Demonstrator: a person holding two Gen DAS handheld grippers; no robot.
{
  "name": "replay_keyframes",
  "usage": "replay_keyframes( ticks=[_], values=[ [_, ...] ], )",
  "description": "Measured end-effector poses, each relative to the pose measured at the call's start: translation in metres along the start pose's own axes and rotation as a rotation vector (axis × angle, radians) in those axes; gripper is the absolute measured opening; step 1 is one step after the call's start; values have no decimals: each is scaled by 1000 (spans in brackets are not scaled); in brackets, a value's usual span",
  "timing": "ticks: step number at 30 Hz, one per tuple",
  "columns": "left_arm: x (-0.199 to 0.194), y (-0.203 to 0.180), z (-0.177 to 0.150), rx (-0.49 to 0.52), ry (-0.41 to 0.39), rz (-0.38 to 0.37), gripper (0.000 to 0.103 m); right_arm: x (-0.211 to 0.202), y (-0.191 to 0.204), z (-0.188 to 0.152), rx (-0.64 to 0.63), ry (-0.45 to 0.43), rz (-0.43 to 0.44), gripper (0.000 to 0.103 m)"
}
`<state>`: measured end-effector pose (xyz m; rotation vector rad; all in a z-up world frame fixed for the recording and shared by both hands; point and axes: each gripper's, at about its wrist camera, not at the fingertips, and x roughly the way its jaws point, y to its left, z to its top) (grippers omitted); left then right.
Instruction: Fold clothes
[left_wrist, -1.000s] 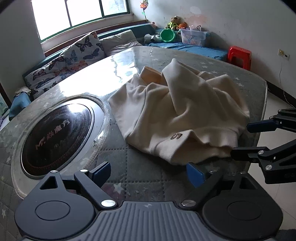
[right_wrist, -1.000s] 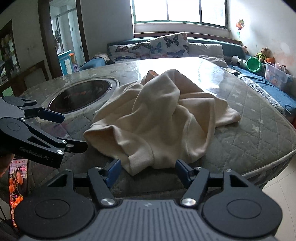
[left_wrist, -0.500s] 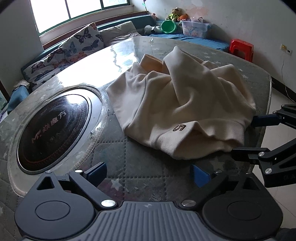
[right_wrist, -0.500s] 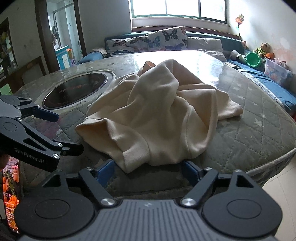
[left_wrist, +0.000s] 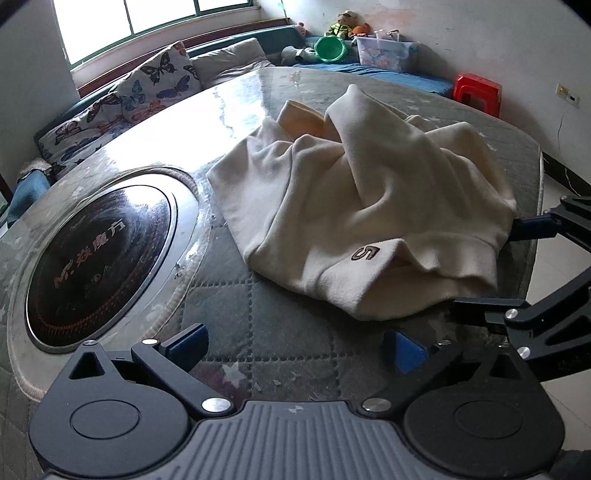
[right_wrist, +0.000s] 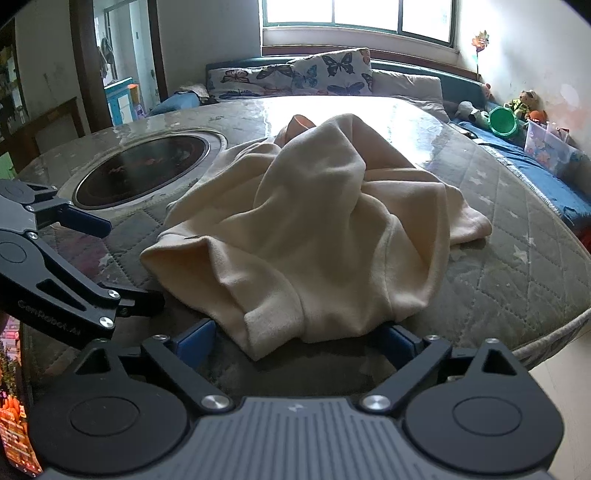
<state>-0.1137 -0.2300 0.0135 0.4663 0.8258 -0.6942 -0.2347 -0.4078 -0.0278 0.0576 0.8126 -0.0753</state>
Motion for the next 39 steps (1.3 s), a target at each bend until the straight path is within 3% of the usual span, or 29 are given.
replay_keyframes(
  ticks=[13,19,27,34,39],
  values=[
    [-7,20,18,-19,-53,-43,102,-16,-26,10,83,-18,46,91],
    [-16,45,29,-81,-100,-72,102,-36,-45,25,120,-91,49,86],
    [9,61,44,-143,-93,-84,78,-25,-77,36,225,-119,42,73],
    [28,80,69,-220,-105,-59,77,-10,-98,35,311,-104,56,58],
    [46,92,93,-257,-134,-11,75,-4,-103,43,317,-122,49,55]
  ],
)
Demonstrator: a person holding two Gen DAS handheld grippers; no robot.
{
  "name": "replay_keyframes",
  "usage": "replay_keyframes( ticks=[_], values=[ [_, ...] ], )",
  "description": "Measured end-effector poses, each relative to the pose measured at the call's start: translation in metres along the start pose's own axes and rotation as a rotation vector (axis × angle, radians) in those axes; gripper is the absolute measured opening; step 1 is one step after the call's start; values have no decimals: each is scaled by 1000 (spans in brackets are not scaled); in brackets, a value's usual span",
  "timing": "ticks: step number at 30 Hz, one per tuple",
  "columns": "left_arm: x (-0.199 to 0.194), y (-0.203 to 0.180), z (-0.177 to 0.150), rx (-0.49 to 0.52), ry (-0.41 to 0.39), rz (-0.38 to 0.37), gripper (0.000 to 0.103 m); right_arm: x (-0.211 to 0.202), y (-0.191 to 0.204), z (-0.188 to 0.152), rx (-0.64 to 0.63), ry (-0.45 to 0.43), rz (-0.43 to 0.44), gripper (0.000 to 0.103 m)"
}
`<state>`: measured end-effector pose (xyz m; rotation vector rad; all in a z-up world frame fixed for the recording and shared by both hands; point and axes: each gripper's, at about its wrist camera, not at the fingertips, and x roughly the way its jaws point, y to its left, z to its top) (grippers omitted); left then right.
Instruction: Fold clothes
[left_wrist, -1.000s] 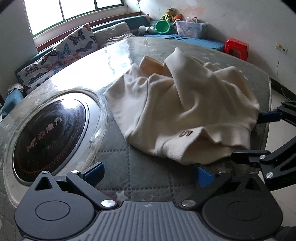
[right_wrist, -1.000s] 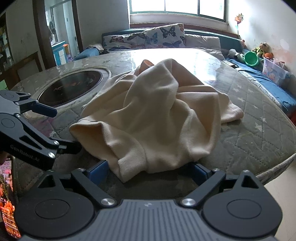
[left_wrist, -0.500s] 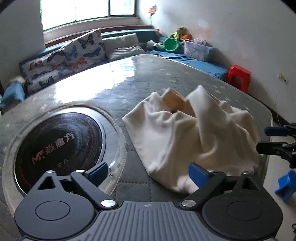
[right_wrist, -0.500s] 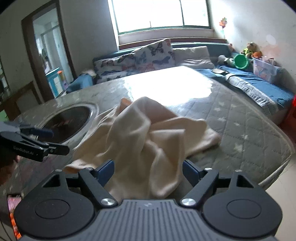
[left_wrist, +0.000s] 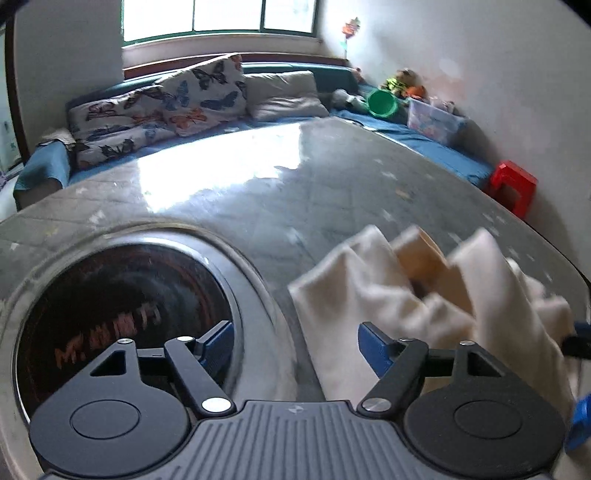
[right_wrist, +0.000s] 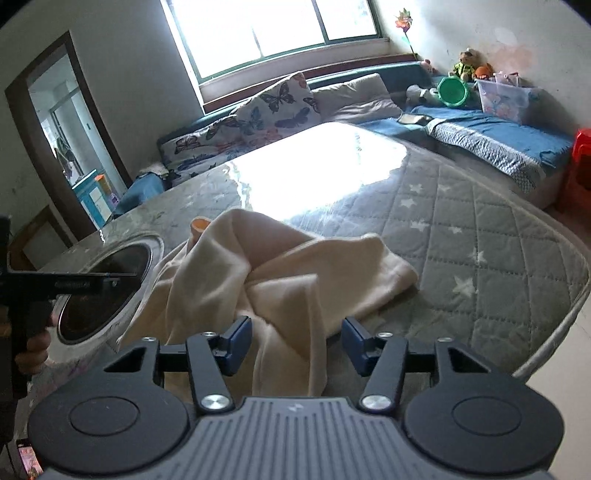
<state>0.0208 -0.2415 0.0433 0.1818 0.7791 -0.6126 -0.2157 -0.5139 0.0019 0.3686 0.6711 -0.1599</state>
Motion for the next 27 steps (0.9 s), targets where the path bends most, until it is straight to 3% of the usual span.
replay_keyframes(
  ticks=[4,14,17,18,21,23,25,27],
  values=[
    [21,-1,11,19,2,8,75,8,2,8,-7,-5,-3,52],
    [52,-2,13,91,4,-91,73,20,1,17,-11,2,1,52],
    [55,0,13,90,1,-122,58,23,1,18,-15,6,10,46],
    [56,-1,13,96,-3,-131,44,24,1,18,-15,9,14,44],
    [53,-4,13,115,-5,-167,17,27,0,19,-17,17,21,38],
    [49,-7,11,137,-18,-148,12,29,0,19,-18,23,24,37],
    [45,-8,8,142,-26,-120,8,32,-1,19,-16,31,29,21],
    [41,-5,7,131,-34,-85,7,32,0,20,-16,36,41,18]
  ],
)
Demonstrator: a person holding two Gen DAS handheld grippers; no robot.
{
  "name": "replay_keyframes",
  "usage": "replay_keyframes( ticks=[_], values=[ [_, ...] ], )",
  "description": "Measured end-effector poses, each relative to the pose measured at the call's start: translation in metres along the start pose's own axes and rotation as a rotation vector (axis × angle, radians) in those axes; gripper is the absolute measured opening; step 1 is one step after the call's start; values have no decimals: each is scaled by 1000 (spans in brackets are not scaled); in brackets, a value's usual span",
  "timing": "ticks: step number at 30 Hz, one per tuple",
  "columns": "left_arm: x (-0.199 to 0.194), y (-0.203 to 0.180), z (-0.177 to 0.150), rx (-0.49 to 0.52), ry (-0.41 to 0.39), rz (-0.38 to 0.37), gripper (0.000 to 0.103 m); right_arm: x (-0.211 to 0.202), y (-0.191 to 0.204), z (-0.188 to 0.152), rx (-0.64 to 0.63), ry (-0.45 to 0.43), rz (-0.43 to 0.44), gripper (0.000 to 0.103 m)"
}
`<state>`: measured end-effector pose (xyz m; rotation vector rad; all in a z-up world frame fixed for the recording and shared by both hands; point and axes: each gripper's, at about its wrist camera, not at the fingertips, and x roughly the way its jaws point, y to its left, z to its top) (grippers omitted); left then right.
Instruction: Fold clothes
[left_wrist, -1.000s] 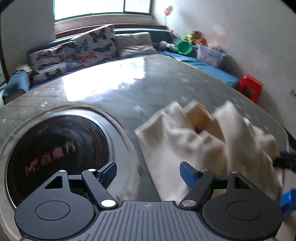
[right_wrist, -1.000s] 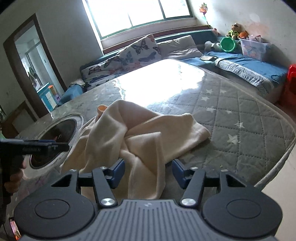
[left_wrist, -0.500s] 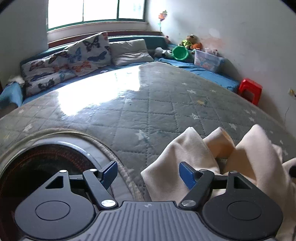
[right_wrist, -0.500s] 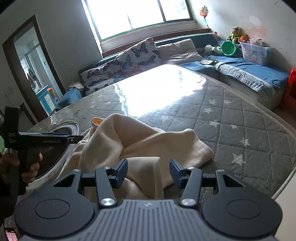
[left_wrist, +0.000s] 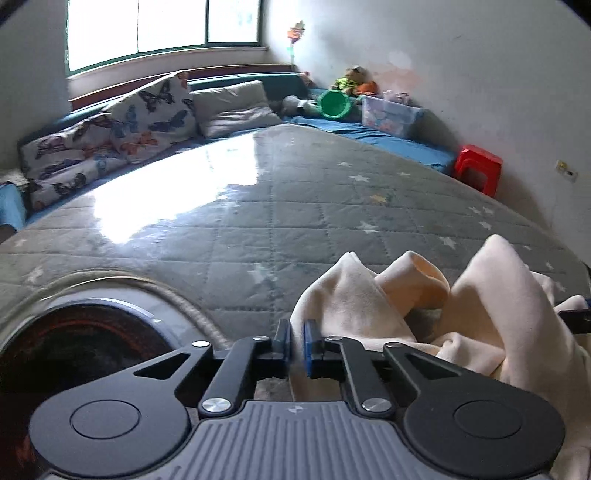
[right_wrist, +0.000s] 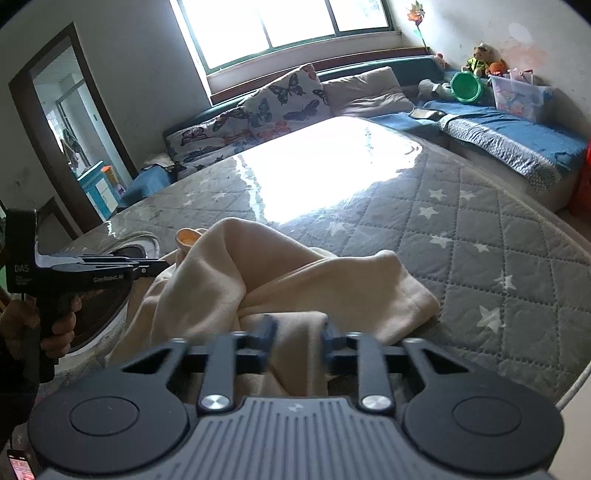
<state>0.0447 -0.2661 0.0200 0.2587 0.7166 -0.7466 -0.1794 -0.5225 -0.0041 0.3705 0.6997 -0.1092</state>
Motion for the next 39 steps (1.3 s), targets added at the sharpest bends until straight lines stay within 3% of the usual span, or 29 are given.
replay_keyframes(
  ticks=[3,8,15,21,28,33,36,39],
  values=[
    [-12,10,-1,-28,-11,53,6,-6,7,0,-32,-7,-3,9],
    [-47,28,-7,-45,-59,156,6,-17,22,9,-80,-52,0,8],
    [-97,84,-14,-159,-101,333,6,-16,72,57,-199,-149,53,7],
    [-145,154,-12,-321,-123,479,6,6,133,126,-278,-245,117,7],
    [-216,216,29,-427,-230,613,6,28,199,213,-271,-359,164,6],
    [-270,231,51,-420,-342,651,6,15,221,253,-246,-475,208,6],
    [-295,228,55,-396,-374,636,6,8,223,255,-272,-488,213,6],
    [-297,215,41,-350,-304,618,6,8,214,237,-301,-426,205,7]
  ],
)
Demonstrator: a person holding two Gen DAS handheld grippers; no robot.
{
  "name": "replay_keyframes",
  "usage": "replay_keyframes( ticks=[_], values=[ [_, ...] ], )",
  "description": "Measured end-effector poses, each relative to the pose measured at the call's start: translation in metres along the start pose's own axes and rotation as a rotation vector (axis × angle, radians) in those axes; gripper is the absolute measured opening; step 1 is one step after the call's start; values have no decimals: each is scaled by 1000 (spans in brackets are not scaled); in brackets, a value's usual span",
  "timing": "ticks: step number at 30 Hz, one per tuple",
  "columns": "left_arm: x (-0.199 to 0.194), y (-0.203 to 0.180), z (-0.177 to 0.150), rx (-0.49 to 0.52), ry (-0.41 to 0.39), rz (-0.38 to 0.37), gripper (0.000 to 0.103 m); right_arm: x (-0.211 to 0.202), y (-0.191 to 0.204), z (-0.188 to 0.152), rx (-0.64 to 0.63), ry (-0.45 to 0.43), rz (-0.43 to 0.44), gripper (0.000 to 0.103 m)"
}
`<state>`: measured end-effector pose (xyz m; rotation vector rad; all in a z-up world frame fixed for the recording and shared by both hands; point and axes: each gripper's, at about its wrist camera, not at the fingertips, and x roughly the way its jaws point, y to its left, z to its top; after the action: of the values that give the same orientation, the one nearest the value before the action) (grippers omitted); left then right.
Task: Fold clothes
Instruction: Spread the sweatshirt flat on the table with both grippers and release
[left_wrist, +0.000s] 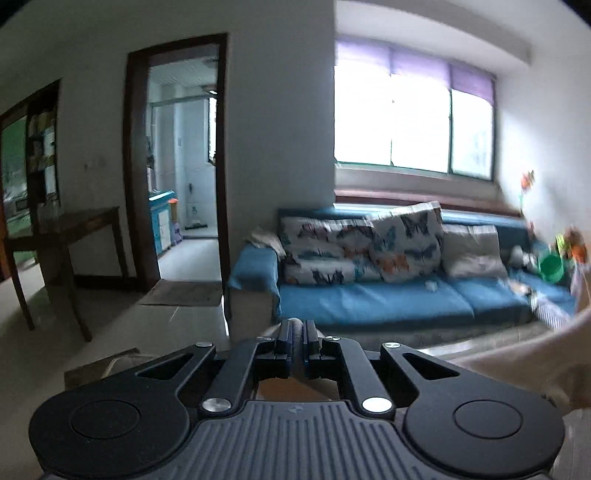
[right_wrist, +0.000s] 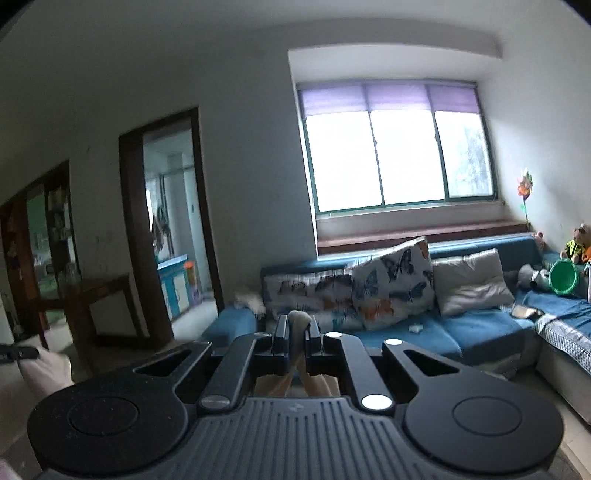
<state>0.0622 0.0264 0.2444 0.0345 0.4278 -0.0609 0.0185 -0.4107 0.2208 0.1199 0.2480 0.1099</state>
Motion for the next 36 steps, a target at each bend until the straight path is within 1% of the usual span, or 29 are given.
replay_keyframes(
  ticks=[2,5,7,9,10,11,12,14,16,17,18,20,23,24,26,28,31,34,36],
  values=[
    [-2,-6,-22,41,71,-14,6,-6,-1,-20,-14,66,1,7],
    [-1,-16,-63,98,192,-40,6,-16,-5,-66,-44,195,-17,7],
    [0,-24,-100,146,295,-55,6,-22,-11,-94,-50,266,-29,7],
    [1,-33,-135,193,375,-64,6,-26,-13,-128,-63,372,-56,7],
    [2,-38,-152,216,414,-68,6,-26,-16,-141,-63,408,-63,9],
    [3,-41,-166,225,444,-72,7,-28,-15,-158,-64,455,-75,9],
    [4,-44,-179,230,473,-77,7,-28,-15,-171,-72,484,-91,9],
    [5,-45,-197,223,497,-69,10,-30,-14,-192,-98,520,-122,13],
    [-1,-44,-207,216,491,-60,12,-34,-14,-203,-124,529,-145,27],
    [-4,-43,-209,210,483,-57,19,-38,-15,-205,-122,527,-142,29],
    [-8,-42,-210,205,475,-53,27,-43,-16,-206,-115,523,-136,30],
    [-23,-40,-212,224,421,-36,33,-56,-16,-208,-106,512,-117,30],
    [-42,-38,-213,258,357,-15,33,-78,-1,-211,-129,492,-63,31],
    [-47,-41,-214,267,339,-23,33,-86,7,-212,-152,482,-31,31],
    [-58,-48,-216,284,306,-44,33,-95,27,-215,-207,466,42,31],
    [-65,-60,-217,290,285,-106,33,-99,51,-221,-260,463,125,31],
    [-66,-81,-216,288,274,-200,33,-95,79,-230,-313,466,208,31],
    [-57,-102,-214,285,250,-264,32,-83,97,-237,-311,465,246,31],
    [-47,-117,-212,283,237,-295,32,-73,101,-240,-297,478,252,31]
  ],
)
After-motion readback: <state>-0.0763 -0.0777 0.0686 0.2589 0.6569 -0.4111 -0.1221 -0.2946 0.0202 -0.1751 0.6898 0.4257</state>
